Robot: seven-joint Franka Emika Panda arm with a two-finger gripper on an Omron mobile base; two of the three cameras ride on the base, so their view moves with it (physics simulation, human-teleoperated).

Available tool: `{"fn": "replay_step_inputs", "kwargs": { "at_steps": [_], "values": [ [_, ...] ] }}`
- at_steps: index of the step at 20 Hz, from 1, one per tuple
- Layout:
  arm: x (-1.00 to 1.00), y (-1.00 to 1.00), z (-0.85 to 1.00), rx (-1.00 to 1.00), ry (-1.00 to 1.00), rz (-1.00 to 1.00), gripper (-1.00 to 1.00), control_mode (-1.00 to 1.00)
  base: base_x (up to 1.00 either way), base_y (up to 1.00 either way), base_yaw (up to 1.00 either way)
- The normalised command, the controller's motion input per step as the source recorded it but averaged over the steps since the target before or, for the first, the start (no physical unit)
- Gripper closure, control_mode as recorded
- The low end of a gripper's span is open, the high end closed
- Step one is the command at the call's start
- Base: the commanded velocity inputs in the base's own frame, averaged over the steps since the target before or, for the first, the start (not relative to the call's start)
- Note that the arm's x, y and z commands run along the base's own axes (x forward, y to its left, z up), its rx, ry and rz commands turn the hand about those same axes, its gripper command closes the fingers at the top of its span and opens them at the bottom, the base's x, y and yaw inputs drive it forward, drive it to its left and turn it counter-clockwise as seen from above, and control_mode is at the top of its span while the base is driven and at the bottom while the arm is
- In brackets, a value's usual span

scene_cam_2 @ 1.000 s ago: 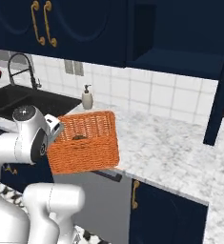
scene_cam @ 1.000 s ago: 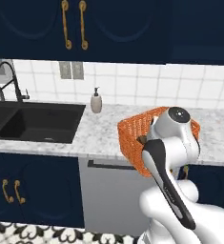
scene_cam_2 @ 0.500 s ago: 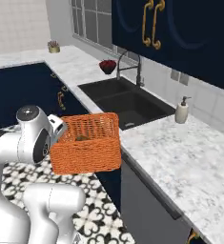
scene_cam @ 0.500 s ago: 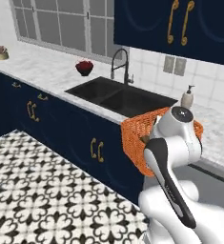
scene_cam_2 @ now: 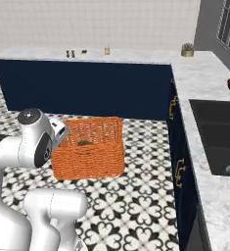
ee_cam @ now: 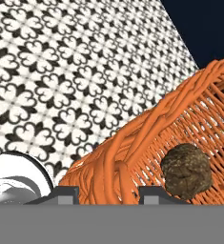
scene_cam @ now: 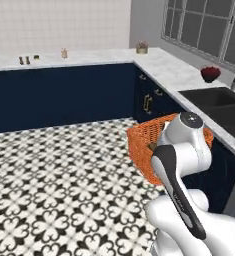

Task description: Open the cabinet, pick up the bread from the cabinet and place it in the basket. Then move the basket to the dining counter.

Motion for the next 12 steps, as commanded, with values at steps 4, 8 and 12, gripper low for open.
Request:
{"fn": "replay_step_inputs", "kwargs": {
  "at_steps": [4, 8, 12],
  "values": [
    [0.00, 0.00, 0.00, 0.00, 0.00, 0.00, 1.00, 1.00, 0.00, 0.00, 0.91],
    [0.00, 0.00, 0.00, 0.00, 0.00, 0.00, 1.00, 1.00, 0.00, 0.00, 0.87],
    [0.00, 0.00, 0.00, 0.00, 0.00, 0.00, 1.00, 1.00, 0.42, -0.08, 0.67]
  ]
}}
